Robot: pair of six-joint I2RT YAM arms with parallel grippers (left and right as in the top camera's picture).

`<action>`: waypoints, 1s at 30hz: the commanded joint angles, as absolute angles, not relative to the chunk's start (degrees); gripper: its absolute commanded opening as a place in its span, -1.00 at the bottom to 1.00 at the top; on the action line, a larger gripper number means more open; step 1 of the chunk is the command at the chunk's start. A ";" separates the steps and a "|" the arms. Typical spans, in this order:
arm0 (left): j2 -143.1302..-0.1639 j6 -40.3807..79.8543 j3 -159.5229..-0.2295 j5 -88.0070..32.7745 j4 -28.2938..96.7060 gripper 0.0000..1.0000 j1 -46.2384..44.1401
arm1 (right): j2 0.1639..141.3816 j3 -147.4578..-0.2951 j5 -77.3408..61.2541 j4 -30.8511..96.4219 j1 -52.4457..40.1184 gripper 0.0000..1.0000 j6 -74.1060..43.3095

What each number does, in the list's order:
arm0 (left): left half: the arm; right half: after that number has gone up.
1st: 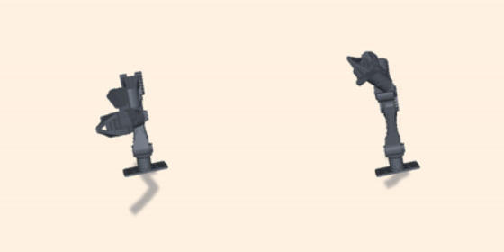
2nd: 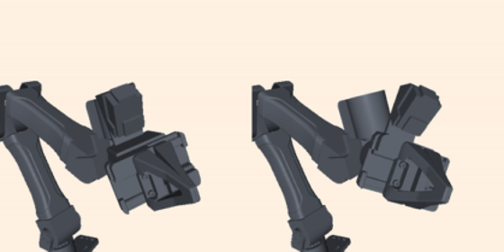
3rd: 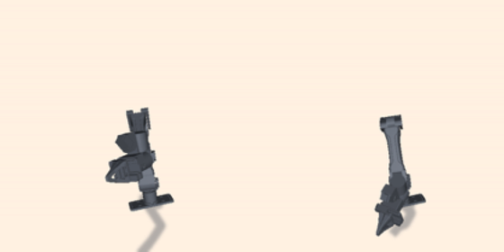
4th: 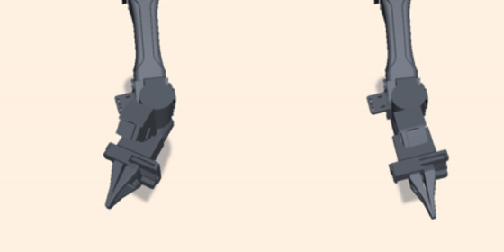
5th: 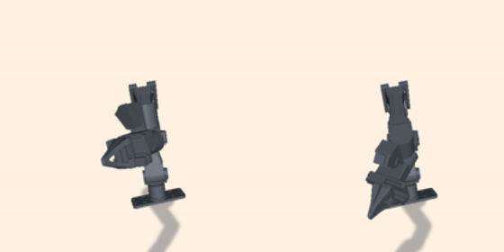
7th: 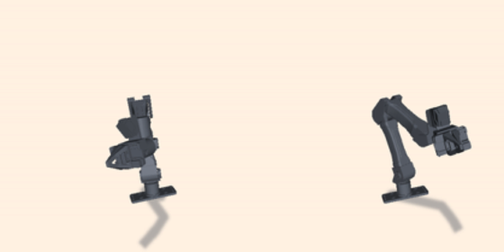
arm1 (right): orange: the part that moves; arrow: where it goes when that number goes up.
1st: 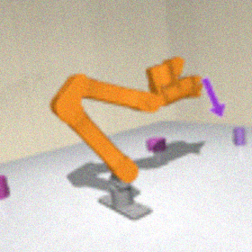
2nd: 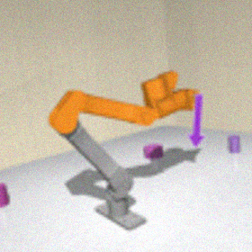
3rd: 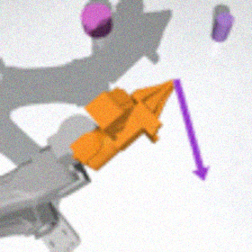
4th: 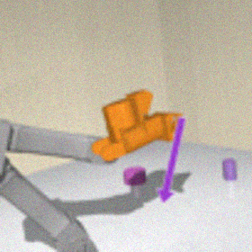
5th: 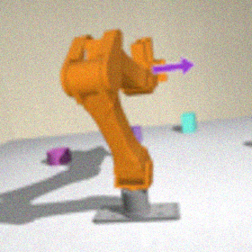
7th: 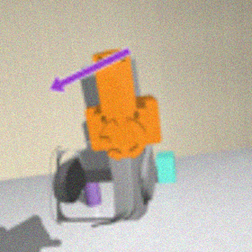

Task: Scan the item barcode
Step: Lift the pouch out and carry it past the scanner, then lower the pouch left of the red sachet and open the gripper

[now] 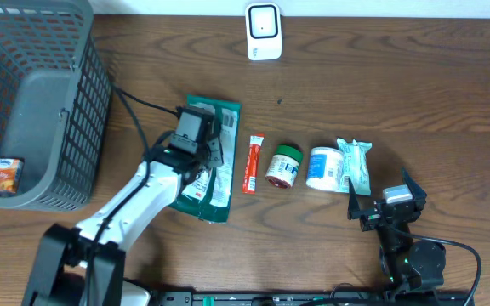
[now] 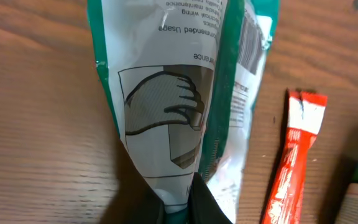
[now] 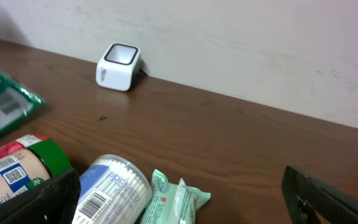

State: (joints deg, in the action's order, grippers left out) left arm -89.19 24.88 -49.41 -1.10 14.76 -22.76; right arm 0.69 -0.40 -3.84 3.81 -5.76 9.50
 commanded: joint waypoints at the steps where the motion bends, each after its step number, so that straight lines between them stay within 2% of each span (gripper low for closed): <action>1: -92.27 26.72 -49.08 -1.58 13.56 -0.86 -24.75 | 0.38 -0.32 -3.92 4.03 -6.09 0.99 9.50; 10: -93.69 29.50 -49.08 -6.00 7.77 -0.86 -27.49 | 0.38 -0.32 -3.92 4.03 -6.09 0.99 9.50; 19: -93.71 29.43 -49.08 -0.54 8.10 -0.86 -27.51 | 0.38 -0.32 -3.92 4.03 -6.09 0.99 9.50; 26: -94.32 29.45 -49.06 -0.62 10.66 -0.85 -27.83 | 0.38 -0.32 -3.95 4.03 -6.09 0.99 9.50; 27: -94.32 29.45 -49.06 -0.60 10.85 -0.69 -27.83 | 0.38 -0.32 -3.92 4.03 -6.09 0.98 9.50; 28: -94.30 29.43 -49.08 -0.60 10.83 -0.27 -27.83 | 0.38 -0.32 -3.92 4.03 -6.09 0.99 9.50; 29: -94.30 29.43 -49.08 -0.60 10.81 0.04 -27.83 | 0.38 -0.32 -3.92 4.03 -6.09 0.99 9.50; 30: -94.28 29.41 -49.10 -0.58 10.72 0.12 -27.77 | 0.38 -0.32 -3.92 4.03 -6.09 0.99 9.50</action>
State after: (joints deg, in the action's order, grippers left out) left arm -93.45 28.91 -49.30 -1.69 10.50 -27.62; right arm 0.69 -0.40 -3.84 3.81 -5.76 9.47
